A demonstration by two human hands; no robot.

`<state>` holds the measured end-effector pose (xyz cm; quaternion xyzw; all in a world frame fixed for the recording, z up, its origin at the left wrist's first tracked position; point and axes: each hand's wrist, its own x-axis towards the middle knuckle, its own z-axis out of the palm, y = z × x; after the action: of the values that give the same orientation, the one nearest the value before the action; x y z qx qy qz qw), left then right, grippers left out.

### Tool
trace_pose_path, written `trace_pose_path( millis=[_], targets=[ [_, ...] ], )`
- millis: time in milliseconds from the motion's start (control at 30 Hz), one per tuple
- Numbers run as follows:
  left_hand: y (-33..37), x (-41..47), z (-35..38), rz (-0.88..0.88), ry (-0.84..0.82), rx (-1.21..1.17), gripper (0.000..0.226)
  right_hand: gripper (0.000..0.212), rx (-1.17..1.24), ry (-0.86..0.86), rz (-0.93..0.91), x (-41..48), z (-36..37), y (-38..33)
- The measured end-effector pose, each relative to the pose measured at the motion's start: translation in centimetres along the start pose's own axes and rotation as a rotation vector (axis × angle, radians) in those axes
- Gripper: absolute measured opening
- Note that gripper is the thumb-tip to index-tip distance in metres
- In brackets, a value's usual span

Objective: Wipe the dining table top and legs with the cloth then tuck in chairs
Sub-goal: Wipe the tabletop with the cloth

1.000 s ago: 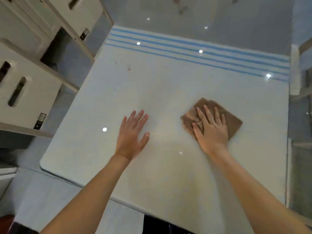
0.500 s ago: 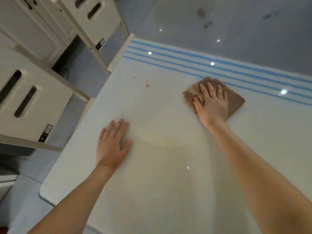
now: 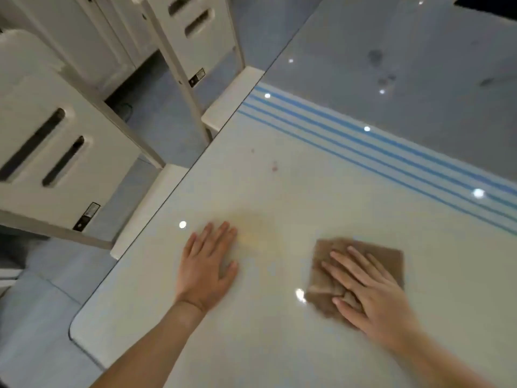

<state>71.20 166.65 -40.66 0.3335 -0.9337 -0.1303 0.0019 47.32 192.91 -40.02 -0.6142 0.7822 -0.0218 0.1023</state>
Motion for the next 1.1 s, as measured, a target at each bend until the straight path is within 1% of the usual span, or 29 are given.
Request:
trace_pose_path(
  millis=[100, 133, 200, 267, 300, 367, 400, 467, 533, 567, 600, 633, 733, 800, 867, 933, 967, 1000, 1100],
  targets=[
    [0.0, 0.2, 0.2, 0.008, 0.020, -0.030, 0.061, 0.064, 0.025, 0.119, 0.409, 7.7, -1.8, 4.8],
    [0.0, 0.1, 0.3, 0.003, 0.024, -0.040, 0.061, 0.066, 0.035, 0.156, 0.498, 11.2, -2.3, 5.4],
    [-0.1, 0.1, 0.4, -0.002, 0.028, -0.049, 0.062, 0.067, 0.052, 0.186, 0.565, 19.2, -3.1, 4.7],
    [-0.1, 0.1, 0.5, -0.001, 0.031, -0.054, 0.063, 0.064, 0.101, 0.174, 0.558, 27.3, -3.6, 1.4],
    [-0.1, 0.0, 0.5, 0.003, 0.031, -0.055, 0.064, 0.062, 0.123, 0.163, 0.522, 30.8, -3.8, -1.1],
    [-0.1, 0.0, 0.5, 0.014, 0.032, -0.059, 0.064, 0.062, 0.145, 0.143, 0.394, 35.4, -3.7, -6.8],
    [-0.2, 0.1, 0.5, 0.019, 0.030, -0.070, 0.064, 0.061, 0.145, 0.134, 0.308, 36.4, -3.5, -9.2],
    [-0.2, 0.0, 0.5, 0.017, 0.027, -0.092, 0.063, 0.058, 0.117, 0.096, 0.102, 35.4, -3.0, -11.6],
    [-0.1, -0.1, 0.4, 0.015, 0.017, -0.082, 0.063, 0.057, 0.062, 0.085, -0.095, 31.3, -2.3, -10.4],
    [-0.1, 0.0, 0.4, 0.016, 0.010, -0.078, 0.063, 0.057, 0.041, 0.072, -0.150, 28.6, -2.1, -8.8],
    [0.0, 0.0, 0.4, 0.011, 0.005, -0.078, 0.063, 0.057, 0.030, 0.055, -0.148, 26.0, -2.2, -6.6],
    [-0.1, 0.0, 0.4, 0.001, 0.003, -0.078, 0.063, 0.058, 0.023, 0.048, -0.094, 23.8, -2.4, -3.9],
    [-0.1, -0.1, 0.5, -0.012, -0.001, -0.077, 0.063, 0.065, 0.017, 0.093, 0.239, 20.5, -3.7, 5.1],
    [-0.2, -0.2, 0.4, -0.011, 0.002, -0.095, 0.063, 0.070, 0.021, 0.138, 0.429, 22.0, -4.5, 9.0],
    [-0.1, 0.0, 0.3, -0.010, 0.021, -0.101, 0.063, 0.072, 0.051, 0.191, 0.569, 25.7, -5.1, 9.4],
    [0.1, 0.0, 0.3, -0.005, 0.030, -0.099, 0.062, 0.069, 0.115, 0.196, 0.674, 30.4, -5.3, 7.2],
    [0.1, -0.1, 0.4, -0.002, 0.034, -0.104, 0.062, 0.067, 0.123, 0.190, 0.658, 32.6, -5.2, 5.3],
    [0.1, -0.1, 0.4, 0.004, 0.036, -0.105, 0.062, 0.063, 0.120, 0.184, 0.602, 34.6, -5.0, 3.1],
    [0.1, 0.1, 0.4, 0.004, 0.027, -0.092, 0.062, 0.056, 0.108, 0.156, 0.357, 36.5, -4.2, -5.0]
  ],
)
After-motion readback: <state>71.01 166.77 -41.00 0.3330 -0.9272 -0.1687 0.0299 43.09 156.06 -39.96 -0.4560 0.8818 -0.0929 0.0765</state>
